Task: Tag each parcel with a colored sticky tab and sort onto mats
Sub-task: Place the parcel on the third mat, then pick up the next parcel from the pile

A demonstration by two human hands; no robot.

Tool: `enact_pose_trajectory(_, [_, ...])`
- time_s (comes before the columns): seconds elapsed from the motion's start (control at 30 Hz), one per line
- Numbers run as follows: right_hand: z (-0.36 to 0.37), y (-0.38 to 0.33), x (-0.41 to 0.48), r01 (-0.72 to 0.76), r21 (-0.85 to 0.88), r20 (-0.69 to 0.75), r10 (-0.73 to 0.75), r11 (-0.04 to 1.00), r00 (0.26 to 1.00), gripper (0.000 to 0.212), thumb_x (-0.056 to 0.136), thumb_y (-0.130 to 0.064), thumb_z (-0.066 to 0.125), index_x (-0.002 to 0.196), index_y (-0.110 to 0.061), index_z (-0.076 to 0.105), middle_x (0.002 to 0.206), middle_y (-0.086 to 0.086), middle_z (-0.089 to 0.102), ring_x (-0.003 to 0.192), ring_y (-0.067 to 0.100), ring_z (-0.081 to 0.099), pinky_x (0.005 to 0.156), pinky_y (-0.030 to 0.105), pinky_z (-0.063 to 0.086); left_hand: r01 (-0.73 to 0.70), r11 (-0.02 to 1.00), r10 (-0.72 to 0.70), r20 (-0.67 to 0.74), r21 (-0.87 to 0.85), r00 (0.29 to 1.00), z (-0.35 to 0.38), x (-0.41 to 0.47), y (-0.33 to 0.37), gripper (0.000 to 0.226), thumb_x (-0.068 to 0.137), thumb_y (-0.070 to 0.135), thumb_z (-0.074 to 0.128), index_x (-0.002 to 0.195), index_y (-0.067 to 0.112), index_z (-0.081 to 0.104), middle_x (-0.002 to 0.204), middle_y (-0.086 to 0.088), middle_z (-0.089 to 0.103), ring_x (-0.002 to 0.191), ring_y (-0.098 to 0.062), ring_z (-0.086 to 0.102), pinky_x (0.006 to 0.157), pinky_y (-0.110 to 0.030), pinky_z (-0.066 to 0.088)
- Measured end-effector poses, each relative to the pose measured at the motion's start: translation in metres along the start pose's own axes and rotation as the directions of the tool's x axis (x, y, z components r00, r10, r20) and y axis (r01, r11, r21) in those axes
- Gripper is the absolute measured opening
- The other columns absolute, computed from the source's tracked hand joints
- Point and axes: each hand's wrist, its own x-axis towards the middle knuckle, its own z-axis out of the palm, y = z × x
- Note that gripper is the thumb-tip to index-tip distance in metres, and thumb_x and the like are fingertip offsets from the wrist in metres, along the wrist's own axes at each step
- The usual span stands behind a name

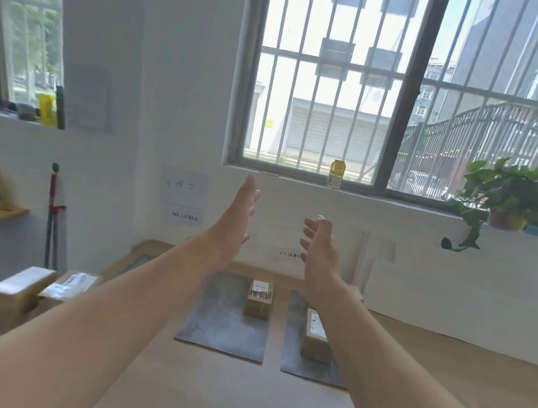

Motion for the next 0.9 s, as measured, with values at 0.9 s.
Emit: enact_pose_trajectory(0.9, [0.339, 0.114, -0.09, -0.231, -0.012, 0.171, 0.23, 0.973, 0.958, 0.043, 0.096, -0.051, 0.04, 0.112, -0.024, 0.07, 0.12, 0.0, 0.068, 0.114, 0.021, 0.061, 0.105, 0.042, 0.045, 0.215, 0.976, -0.206, -0.15, 0.044, 0.967, -0.36, -0.038, -0.07, 0.08, 0.095, 0.072, 0.011, 0.157, 0.024, 0.027, 0.165, -0.011, 0.02, 0.153, -0.027, 0.014, 0.122, -0.049, 0.013])
